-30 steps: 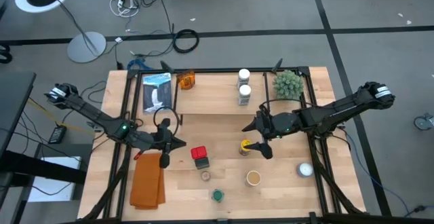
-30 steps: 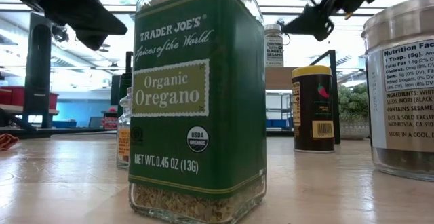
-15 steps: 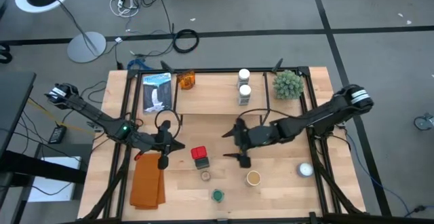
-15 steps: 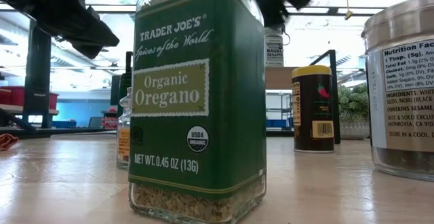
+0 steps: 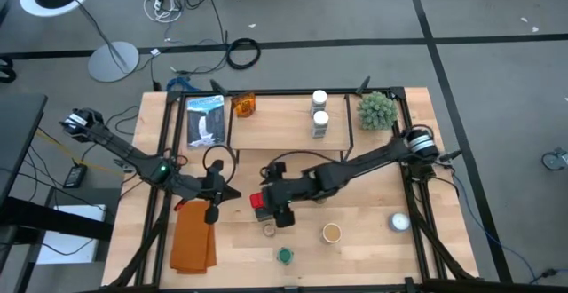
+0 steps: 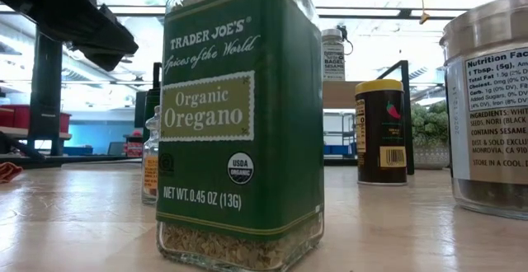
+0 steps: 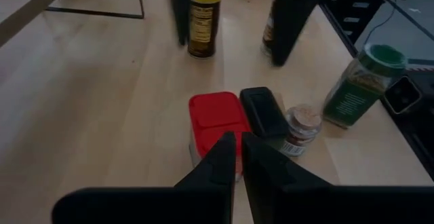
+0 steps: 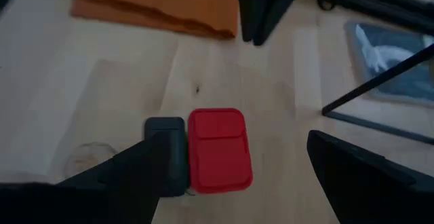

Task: Shelf spices
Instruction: Put the red seasoning can on the shelf

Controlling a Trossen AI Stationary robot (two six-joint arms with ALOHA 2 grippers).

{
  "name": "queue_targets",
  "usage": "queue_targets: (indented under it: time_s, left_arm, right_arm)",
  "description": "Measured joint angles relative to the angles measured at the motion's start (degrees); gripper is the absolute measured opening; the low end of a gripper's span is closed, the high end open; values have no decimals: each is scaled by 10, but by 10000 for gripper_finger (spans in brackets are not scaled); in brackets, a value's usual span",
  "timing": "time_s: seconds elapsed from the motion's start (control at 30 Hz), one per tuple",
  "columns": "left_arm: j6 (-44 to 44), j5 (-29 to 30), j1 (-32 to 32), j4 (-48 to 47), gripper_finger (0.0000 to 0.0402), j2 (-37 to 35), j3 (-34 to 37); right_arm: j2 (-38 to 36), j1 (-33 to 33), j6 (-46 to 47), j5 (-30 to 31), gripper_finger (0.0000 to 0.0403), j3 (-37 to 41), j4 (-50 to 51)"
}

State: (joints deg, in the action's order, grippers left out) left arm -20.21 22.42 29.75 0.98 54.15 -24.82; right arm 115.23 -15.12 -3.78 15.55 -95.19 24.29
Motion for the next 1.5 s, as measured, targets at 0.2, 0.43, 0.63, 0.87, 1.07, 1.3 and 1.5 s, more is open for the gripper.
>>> queue_targets:
  time_s: [0.2,0.43,0.63,0.87,1.07,1.3,1.5]
  left_arm:
    - [0,0,10,1,30,0,0]
    - [-2,0,11,1,30,0,0]
    - [-2,2,11,1,30,0,0]
    - [-1,2,11,2,30,0,0]
    - [-1,0,11,8,30,0,0]
    - [-1,0,11,7,30,0,0]
    - [-1,0,11,8,30,0,0]
  right_arm:
    - [44,19,0,-36,281,-34,16]
    - [48,33,1,-49,241,-33,26]
    - [48,32,0,-64,232,-32,37]
    - [65,31,3,-65,232,-32,32]
    - [63,31,7,-70,233,-30,34]
    - [64,26,8,-113,231,-29,34]
    - [64,19,7,-109,233,-29,30]
